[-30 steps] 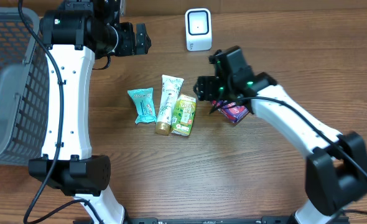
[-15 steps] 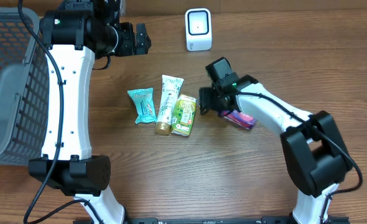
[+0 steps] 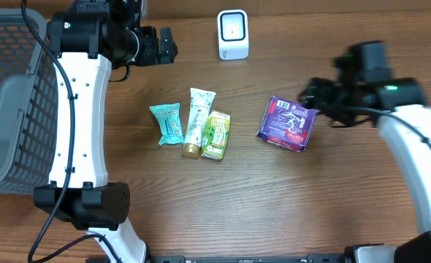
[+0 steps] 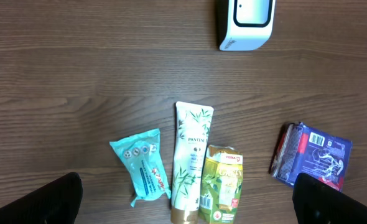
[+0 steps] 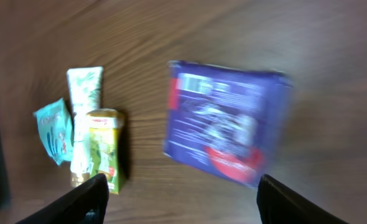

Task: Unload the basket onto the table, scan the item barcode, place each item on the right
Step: 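Slide the purple package rightward and open the right gripper, then regrasp the purple package from its right side with the right gripper, then lift the purple package and hold it against the white scanner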

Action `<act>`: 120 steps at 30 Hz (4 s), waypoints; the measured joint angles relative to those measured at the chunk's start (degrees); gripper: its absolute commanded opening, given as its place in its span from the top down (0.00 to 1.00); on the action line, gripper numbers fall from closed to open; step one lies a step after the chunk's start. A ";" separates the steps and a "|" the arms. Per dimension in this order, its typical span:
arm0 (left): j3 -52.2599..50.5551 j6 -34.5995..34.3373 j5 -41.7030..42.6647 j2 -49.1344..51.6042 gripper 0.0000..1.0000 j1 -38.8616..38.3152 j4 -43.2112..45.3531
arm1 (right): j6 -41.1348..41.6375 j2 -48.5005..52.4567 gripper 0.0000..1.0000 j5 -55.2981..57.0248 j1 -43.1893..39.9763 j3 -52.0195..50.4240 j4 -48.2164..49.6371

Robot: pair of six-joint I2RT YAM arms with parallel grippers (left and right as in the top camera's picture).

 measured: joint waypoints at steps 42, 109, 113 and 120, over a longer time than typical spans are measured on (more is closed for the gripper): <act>0.00 0.00 0.00 0.00 0.00 0.00 0.02 | -1.44 16.41 0.96 -25.64 -8.35 -27.85 38.66; 0.00 0.00 0.00 0.00 0.00 -0.04 0.02 | -94.92 47.67 0.96 64.54 25.90 31.95 73.77; 0.00 0.00 0.00 0.00 0.00 -0.04 0.02 | -97.55 49.18 0.96 64.54 27.43 31.95 77.02; 0.00 0.00 0.00 0.00 0.00 -0.04 0.02 | -98.95 52.94 0.96 66.75 27.17 31.95 77.02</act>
